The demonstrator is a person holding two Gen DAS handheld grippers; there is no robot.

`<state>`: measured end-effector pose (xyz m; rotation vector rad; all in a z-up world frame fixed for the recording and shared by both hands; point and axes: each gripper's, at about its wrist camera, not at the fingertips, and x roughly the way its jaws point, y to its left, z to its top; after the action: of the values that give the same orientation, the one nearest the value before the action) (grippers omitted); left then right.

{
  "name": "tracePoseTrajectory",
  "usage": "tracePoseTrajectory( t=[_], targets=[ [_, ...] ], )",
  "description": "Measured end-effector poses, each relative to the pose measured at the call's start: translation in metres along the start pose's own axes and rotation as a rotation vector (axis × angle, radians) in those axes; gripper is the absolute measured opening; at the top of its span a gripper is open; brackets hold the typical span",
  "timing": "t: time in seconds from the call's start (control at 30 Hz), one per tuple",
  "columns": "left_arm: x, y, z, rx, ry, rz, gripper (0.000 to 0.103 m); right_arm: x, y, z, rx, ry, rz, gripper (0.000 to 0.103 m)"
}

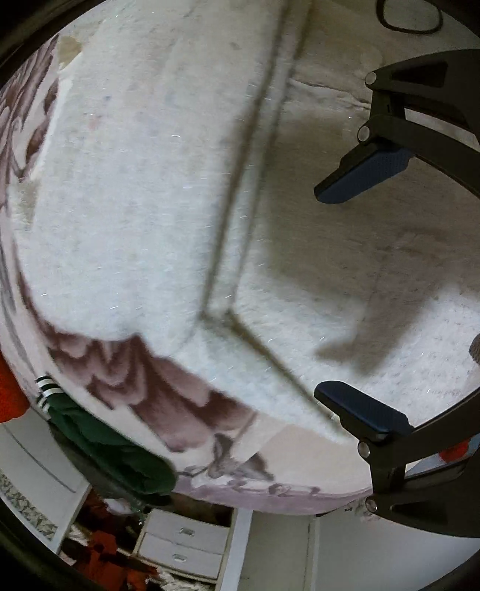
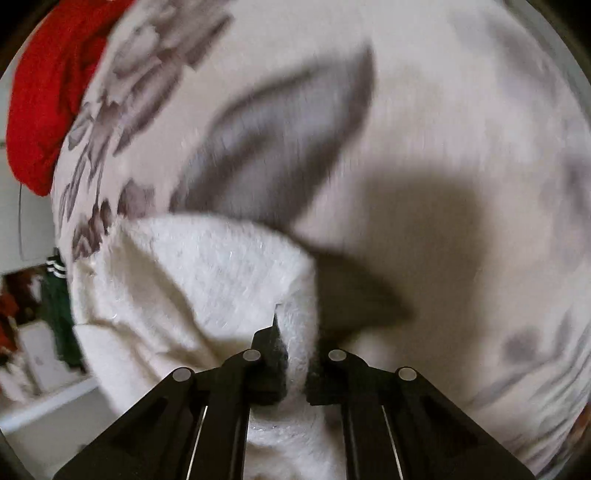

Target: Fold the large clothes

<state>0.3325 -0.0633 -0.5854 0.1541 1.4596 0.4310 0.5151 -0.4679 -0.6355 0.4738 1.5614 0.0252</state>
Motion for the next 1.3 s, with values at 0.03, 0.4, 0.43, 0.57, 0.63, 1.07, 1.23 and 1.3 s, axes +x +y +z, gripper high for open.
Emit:
tracePoseTrajectory(
  t=[0.03,0.4,0.43,0.57,0.63,1.07,1.23,1.3],
  targets=[
    [0.006,-0.001,-0.003,-0.001,0.011,-0.002,0.098,0.017,-0.006,0.005,-0.011,0.055,-0.018,0.007],
    [0.033,-0.004,-0.022,-0.086,-0.117,-0.041,0.103,-0.092,-0.027,-0.063,0.003,0.029,0.26,0.059],
    [0.033,-0.003,-0.024,-0.105,-0.151,-0.041,0.103,-0.091,-0.014,-0.075,-0.044,0.051,0.255,0.059],
    [0.032,-0.003,-0.022,-0.089,-0.175,-0.058,0.103,-0.05,0.035,-0.092,-0.245,0.107,0.067,0.059],
    [0.028,-0.001,-0.02,-0.072,-0.165,-0.071,0.103,-0.019,0.033,-0.09,-0.312,0.093,-0.173,0.058],
    [-0.06,0.021,-0.082,-0.093,-0.186,-0.063,0.103,-0.021,-0.048,-0.165,0.017,0.227,0.011,0.031],
    [-0.058,-0.018,-0.121,-0.04,-0.113,-0.028,0.103,0.006,-0.103,-0.183,0.061,0.191,-0.007,0.006],
    [-0.064,-0.035,-0.135,-0.029,-0.08,-0.008,0.103,0.002,-0.102,-0.181,0.003,0.228,0.028,0.007]
  ],
)
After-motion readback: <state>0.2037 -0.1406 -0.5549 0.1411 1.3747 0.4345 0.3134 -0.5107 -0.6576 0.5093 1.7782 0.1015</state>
